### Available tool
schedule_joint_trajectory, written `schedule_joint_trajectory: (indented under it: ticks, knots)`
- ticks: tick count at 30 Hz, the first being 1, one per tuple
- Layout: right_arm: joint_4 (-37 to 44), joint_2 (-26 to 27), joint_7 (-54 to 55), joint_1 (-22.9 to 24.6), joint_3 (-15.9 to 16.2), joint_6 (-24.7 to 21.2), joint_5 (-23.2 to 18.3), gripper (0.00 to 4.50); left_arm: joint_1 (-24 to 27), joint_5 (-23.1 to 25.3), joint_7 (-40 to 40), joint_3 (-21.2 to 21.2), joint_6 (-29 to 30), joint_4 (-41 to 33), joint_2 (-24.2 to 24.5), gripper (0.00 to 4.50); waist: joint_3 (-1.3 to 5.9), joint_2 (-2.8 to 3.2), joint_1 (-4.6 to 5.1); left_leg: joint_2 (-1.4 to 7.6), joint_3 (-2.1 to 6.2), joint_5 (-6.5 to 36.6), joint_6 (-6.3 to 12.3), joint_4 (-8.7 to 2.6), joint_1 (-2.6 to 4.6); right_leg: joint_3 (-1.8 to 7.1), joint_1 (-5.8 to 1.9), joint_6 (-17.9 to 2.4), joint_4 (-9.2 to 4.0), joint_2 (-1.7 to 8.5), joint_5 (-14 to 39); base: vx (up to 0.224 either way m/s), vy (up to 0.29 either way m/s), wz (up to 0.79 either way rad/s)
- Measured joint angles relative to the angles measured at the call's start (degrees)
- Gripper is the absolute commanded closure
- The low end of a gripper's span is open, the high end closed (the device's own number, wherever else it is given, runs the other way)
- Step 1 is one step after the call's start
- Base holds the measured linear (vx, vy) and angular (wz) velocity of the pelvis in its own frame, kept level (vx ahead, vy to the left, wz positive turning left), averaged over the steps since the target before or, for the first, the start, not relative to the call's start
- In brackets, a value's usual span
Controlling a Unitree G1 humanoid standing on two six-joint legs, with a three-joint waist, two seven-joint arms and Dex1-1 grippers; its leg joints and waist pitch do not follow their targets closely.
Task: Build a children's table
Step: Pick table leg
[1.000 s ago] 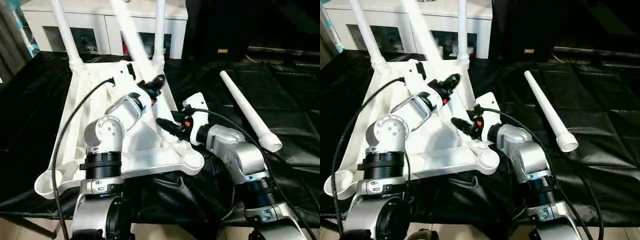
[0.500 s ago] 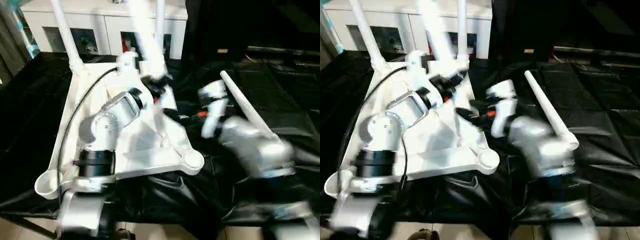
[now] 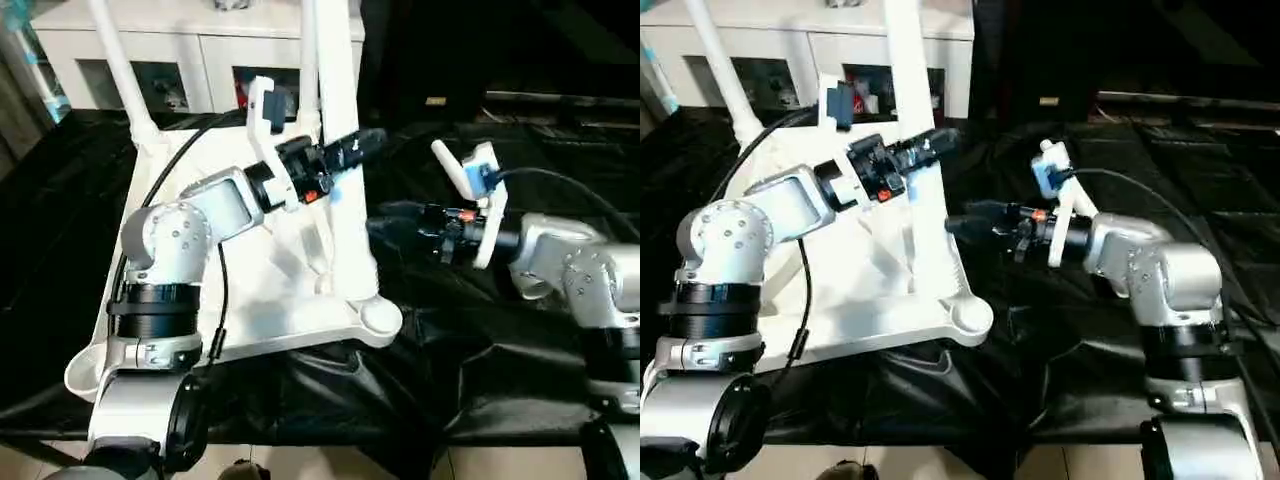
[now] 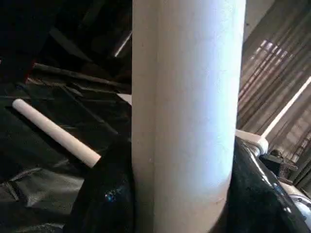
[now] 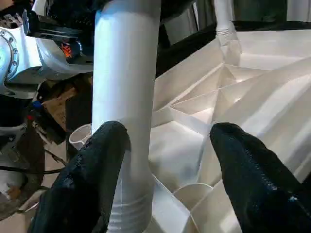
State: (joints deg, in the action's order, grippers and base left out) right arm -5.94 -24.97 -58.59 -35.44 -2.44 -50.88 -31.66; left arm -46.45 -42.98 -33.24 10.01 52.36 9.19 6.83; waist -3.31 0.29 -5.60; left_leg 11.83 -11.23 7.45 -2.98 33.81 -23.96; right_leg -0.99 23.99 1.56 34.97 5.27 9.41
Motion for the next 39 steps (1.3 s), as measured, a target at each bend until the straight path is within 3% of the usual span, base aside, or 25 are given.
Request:
schedule_joint_trajectory:
  ticks: [16,22,39]
  knots:
    - [-1.17,1.83,-1.62,-1.37,0.78,-3.63,-3.79,1.42,-0.43,3.57,-1.09,-4.13,-5.66,-0.06,-0.56,2.64,0.00,-0.39,-0.71,0.01,-0.04,0.00,0.01,0.06,-0.04,0.01,0.00,0.01,0.00,0.02,0.00,0.000,0.000,0.00]
    - [-2.55,0.99,-1.87,-1.34,5.06,-2.63,-1.53,1.42,-0.29,4.40,-1.83,-5.72,-6.58,-1.45,-0.72,2.64,0.01,-0.44,-0.81,0.01,-0.05,-0.01,0.01,0.07,-0.03,0.02,0.00,0.01,0.02,0.03,0.00,0.000,0.000,0.00]
    - [-6.12,1.62,-3.01,-3.46,8.35,0.10,0.79,1.42,1.37,6.66,-4.12,-10.01,-8.39,-2.06,-0.09,2.64,-0.04,-0.67,-0.82,0.01,-0.05,-0.01,0.01,0.10,-0.04,0.02,0.00,0.01,0.04,0.02,-0.01,0.000,0.000,0.00]
